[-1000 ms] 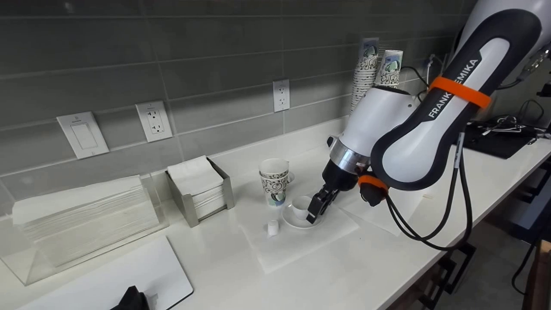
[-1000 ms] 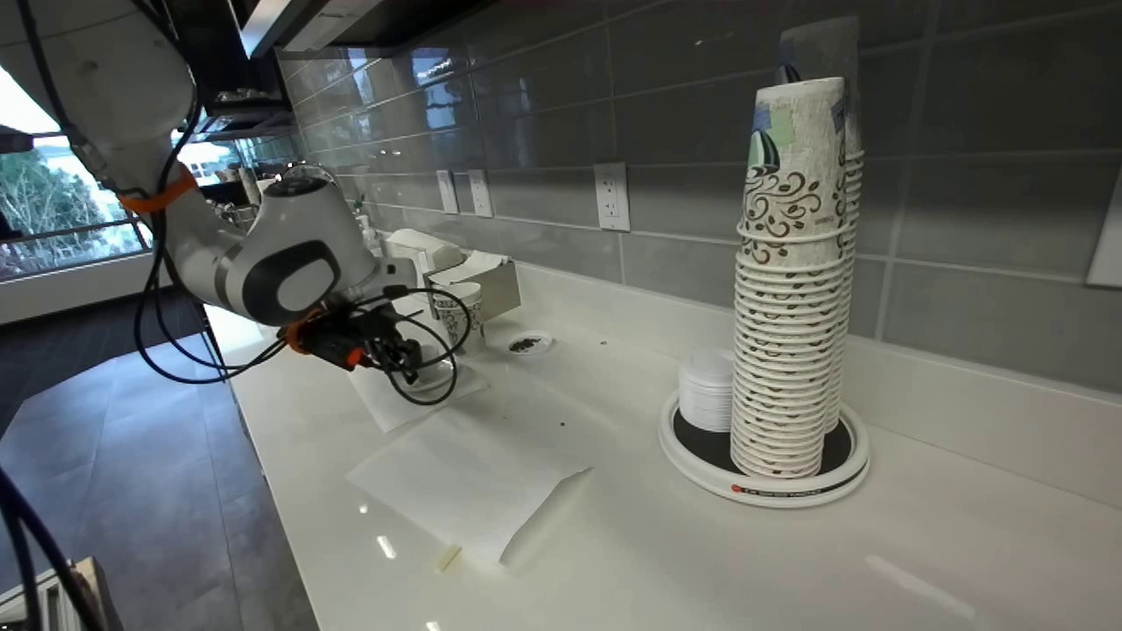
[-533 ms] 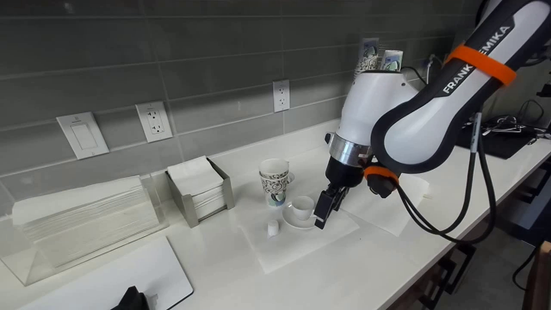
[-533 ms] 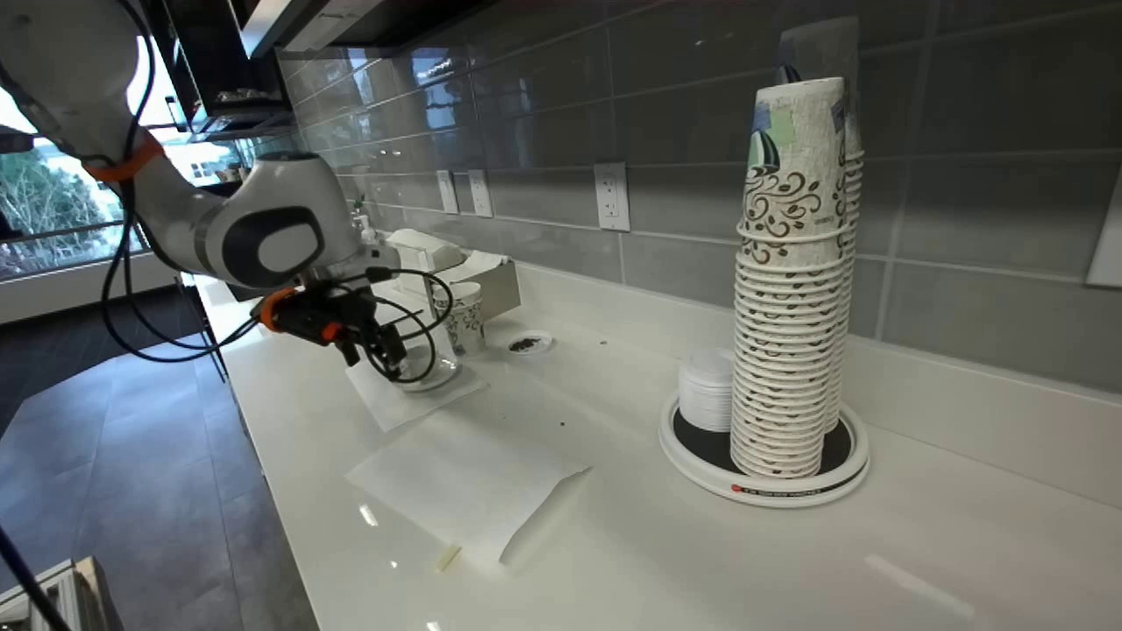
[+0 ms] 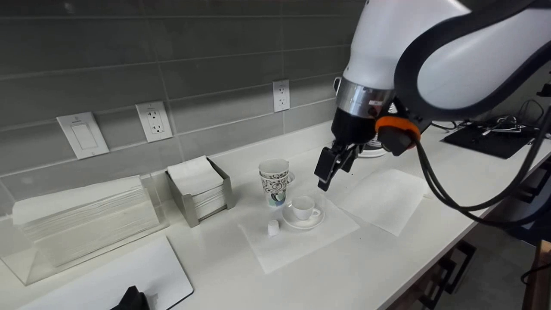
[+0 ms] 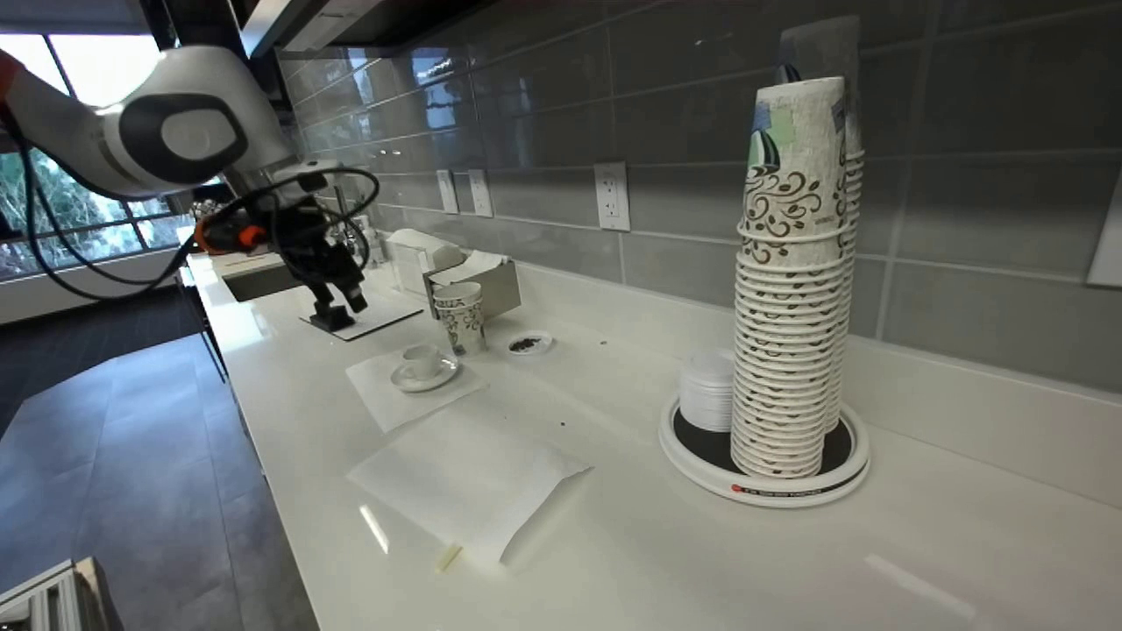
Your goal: Put the white cup onto the plate
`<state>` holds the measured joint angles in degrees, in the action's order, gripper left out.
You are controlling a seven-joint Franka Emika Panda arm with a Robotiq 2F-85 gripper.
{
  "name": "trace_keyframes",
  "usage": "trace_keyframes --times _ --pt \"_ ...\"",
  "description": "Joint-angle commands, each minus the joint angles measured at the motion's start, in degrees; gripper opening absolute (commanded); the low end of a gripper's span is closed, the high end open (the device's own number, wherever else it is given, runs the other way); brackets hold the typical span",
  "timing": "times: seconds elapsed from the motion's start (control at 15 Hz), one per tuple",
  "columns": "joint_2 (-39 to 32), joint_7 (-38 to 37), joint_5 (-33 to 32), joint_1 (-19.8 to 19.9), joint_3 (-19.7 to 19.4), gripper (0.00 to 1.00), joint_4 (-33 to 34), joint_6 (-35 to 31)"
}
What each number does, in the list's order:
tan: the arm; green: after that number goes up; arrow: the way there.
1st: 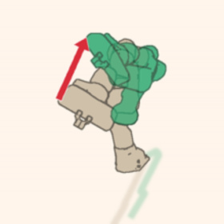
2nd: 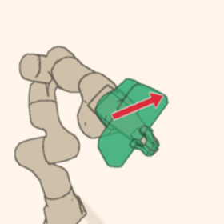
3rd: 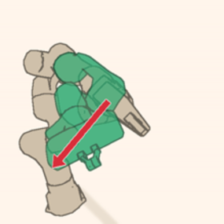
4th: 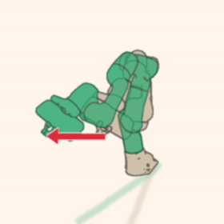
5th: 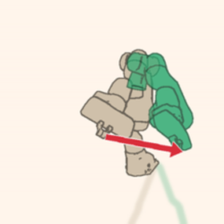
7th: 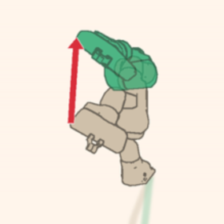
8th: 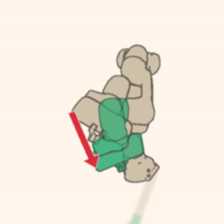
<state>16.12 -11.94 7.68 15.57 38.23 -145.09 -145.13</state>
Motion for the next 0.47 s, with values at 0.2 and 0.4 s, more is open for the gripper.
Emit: trace_keyframes --times 0.2,0.4 --pt "10.9 -10.7 -6.4 -14.1 -13.0 1.00 -0.5 5.5" --pt "15.3 -11.9 -6.4 -14.7 -13.1 1.00 -1.8 6.8"
